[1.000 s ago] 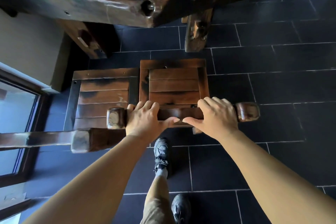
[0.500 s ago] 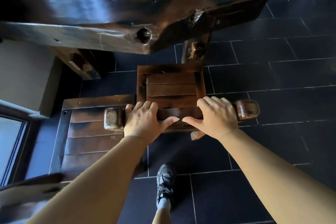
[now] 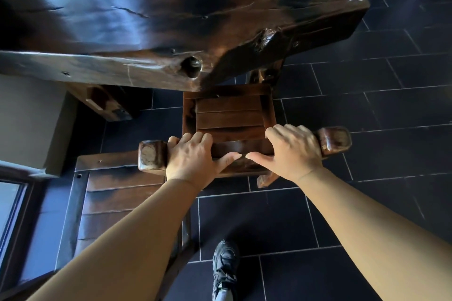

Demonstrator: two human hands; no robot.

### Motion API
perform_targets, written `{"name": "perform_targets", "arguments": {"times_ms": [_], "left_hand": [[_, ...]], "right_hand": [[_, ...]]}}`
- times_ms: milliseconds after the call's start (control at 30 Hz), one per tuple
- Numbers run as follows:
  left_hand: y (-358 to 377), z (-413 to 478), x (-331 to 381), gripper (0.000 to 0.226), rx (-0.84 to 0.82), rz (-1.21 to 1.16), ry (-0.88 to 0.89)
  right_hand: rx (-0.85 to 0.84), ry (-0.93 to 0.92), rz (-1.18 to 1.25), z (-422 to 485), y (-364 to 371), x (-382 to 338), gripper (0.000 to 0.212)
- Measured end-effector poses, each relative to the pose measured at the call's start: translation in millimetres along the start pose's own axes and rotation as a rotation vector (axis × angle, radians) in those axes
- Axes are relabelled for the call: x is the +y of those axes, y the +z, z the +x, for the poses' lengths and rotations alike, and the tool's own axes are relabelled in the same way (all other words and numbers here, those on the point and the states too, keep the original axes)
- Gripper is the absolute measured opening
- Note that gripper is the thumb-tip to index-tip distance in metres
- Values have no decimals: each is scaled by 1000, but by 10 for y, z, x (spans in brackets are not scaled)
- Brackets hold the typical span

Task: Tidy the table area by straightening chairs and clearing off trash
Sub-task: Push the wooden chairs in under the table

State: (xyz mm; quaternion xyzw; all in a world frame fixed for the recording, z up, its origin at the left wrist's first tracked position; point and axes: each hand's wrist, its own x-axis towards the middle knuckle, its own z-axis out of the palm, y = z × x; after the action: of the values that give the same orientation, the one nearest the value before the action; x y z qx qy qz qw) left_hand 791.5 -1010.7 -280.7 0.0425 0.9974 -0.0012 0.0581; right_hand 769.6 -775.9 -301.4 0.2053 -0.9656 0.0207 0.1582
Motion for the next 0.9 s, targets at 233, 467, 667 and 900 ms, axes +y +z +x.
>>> {"name": "perform_targets", "arguments": {"times_ms": [233, 467, 667, 900], "left_hand": [[-56, 302, -41, 86, -12, 20, -4], [-63, 331, -59, 84, -22, 20, -19], [-129, 314, -38, 88, -71, 31, -32], [-410, 300, 45, 88, -276, -172, -152]], "right_hand": [[-7, 0, -6, 308, 55, 87, 73], [-13, -6, 11, 333, 87, 93, 68], [-109, 42, -6, 330, 8, 68, 73], [-537, 258, 137, 415, -483, -80, 74]]}}
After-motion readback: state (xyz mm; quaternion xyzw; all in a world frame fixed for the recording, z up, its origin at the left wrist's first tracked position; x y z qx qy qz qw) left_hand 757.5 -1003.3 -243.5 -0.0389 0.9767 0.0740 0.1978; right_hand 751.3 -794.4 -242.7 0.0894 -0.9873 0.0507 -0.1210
